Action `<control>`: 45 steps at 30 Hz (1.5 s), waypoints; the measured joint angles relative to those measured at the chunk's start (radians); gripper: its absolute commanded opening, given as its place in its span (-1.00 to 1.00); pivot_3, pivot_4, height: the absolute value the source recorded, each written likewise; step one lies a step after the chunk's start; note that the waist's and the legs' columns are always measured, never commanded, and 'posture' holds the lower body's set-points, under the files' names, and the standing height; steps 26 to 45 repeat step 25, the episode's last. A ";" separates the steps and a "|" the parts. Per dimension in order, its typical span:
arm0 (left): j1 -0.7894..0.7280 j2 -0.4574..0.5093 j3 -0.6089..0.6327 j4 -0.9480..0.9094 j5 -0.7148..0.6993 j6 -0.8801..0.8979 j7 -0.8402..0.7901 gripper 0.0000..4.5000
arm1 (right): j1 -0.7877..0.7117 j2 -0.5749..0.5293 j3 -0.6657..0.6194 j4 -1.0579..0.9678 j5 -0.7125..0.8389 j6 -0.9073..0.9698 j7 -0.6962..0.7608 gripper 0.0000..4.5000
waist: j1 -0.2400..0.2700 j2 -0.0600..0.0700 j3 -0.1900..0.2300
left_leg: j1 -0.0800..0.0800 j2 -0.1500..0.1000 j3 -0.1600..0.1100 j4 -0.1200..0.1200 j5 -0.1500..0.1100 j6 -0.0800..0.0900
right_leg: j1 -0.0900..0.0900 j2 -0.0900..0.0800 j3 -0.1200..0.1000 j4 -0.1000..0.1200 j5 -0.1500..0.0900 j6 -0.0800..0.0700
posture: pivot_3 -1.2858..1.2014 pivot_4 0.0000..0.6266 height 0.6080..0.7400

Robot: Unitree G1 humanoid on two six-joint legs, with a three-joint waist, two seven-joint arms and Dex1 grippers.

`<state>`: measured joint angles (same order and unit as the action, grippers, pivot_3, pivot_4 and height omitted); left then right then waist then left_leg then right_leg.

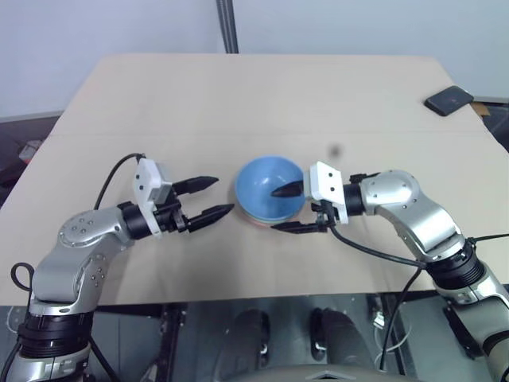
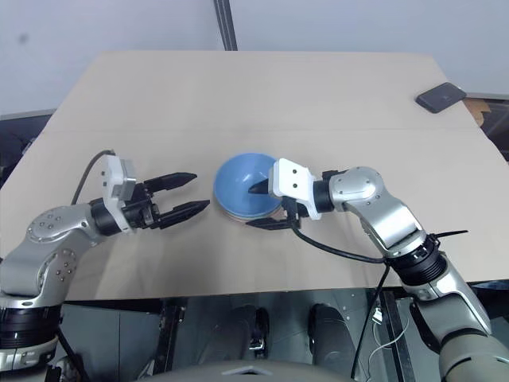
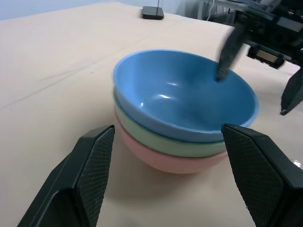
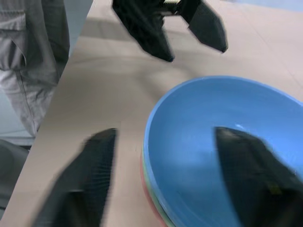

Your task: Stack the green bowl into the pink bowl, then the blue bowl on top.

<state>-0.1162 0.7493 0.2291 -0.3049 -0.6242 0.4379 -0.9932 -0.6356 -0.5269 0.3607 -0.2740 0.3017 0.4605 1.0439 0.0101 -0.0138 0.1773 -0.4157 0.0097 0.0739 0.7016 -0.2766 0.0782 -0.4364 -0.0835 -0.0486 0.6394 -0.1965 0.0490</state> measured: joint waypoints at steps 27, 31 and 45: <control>0.409 -0.051 0.278 -0.190 0.002 -0.042 0.161 0.98 | 0.730 -0.314 -0.775 -0.135 0.211 0.013 -0.007 1.00 | 0.004 0.001 0.000 | 0.001 0.001 -0.004 -0.001 -0.002 0.002 | 0.004 -0.006 -0.003 -0.005 -0.002 -0.003 | 0.03 -0.52 0.98; 0.409 -0.051 0.278 -0.190 0.002 -0.042 0.161 0.98 | 0.730 -0.314 -0.775 -0.135 0.211 0.013 -0.007 1.00 | 0.004 0.001 0.000 | 0.001 0.001 -0.004 -0.001 -0.002 0.002 | 0.004 -0.006 -0.003 -0.005 -0.002 -0.003 | 0.03 -0.52 0.98; 0.409 -0.051 0.278 -0.190 0.002 -0.042 0.161 0.98 | 0.730 -0.314 -0.775 -0.135 0.211 0.013 -0.007 1.00 | 0.004 0.001 0.000 | 0.001 0.001 -0.004 -0.001 -0.002 0.002 | 0.004 -0.006 -0.003 -0.005 -0.002 -0.003 | 0.03 -0.52 0.98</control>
